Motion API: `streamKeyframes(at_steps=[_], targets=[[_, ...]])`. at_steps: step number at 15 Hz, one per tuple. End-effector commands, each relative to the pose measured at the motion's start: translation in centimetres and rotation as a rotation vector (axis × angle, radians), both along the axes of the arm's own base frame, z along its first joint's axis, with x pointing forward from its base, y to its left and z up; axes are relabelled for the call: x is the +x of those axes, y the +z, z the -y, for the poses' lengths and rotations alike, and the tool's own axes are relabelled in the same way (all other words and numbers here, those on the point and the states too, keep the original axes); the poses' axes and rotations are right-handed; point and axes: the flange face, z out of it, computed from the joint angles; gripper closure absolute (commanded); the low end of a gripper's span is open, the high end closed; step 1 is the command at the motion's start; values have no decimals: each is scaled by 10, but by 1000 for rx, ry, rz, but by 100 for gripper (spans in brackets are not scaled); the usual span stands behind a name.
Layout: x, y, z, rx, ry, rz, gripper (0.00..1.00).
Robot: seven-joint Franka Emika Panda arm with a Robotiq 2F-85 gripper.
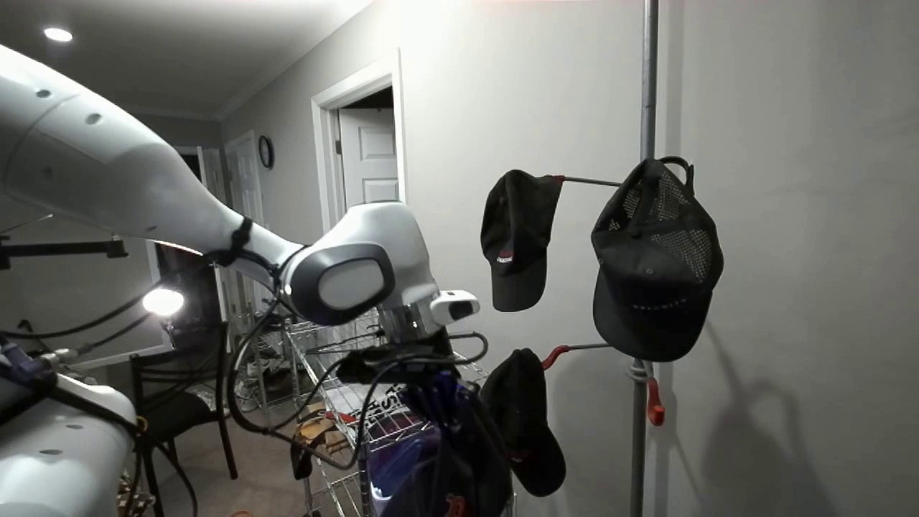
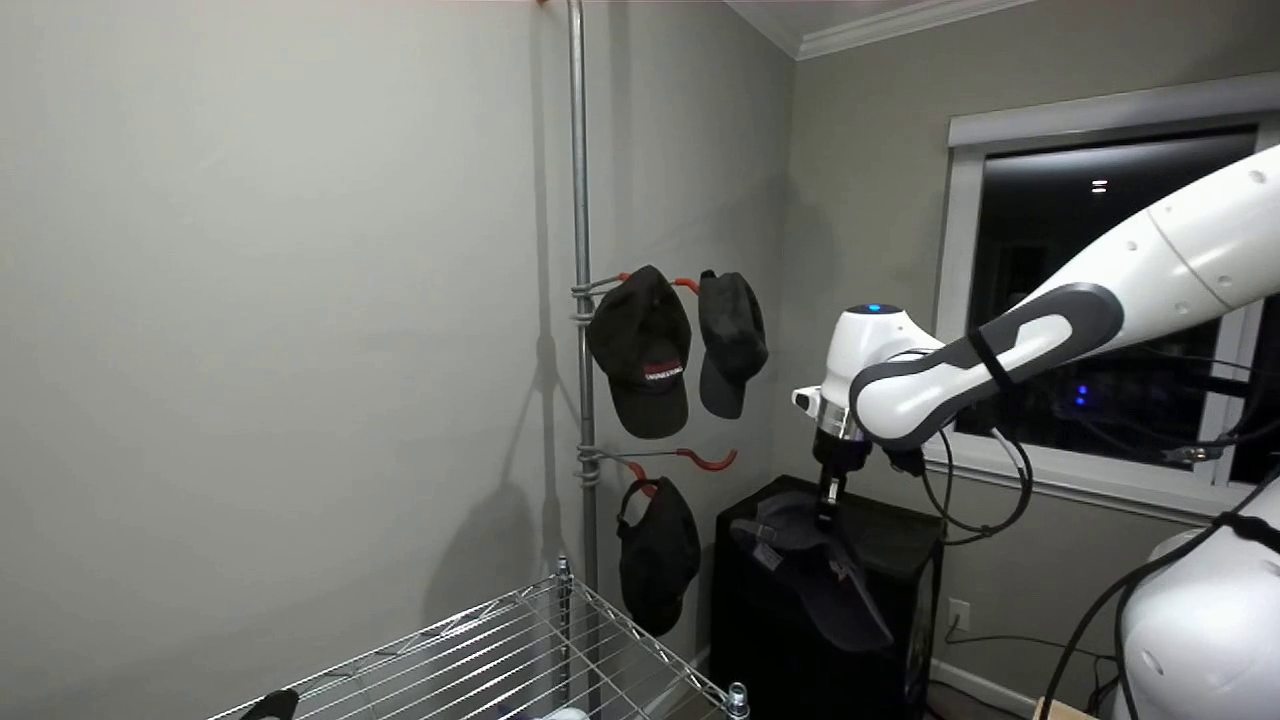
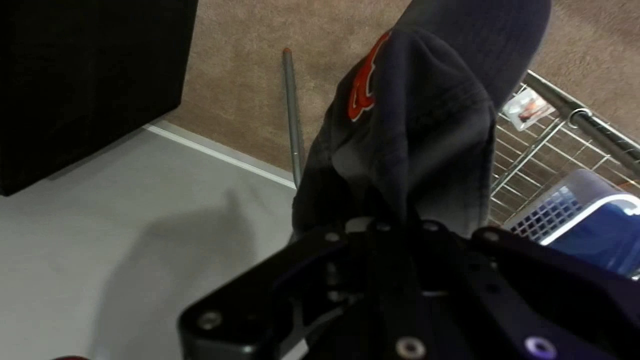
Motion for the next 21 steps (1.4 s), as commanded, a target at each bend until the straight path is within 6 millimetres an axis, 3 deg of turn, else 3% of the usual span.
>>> streamKeyframes(at_steps=[1, 5, 12, 18, 21], targets=[[-27, 31, -49, -19, 42, -26, 97], [-45, 44, -113, -34, 143, -52, 97], [-61, 28, -246, -31, 250, 19, 97], [-50, 8, -322, -22, 198, 272, 97], [-42, 4, -340, -56, 165, 402, 97]])
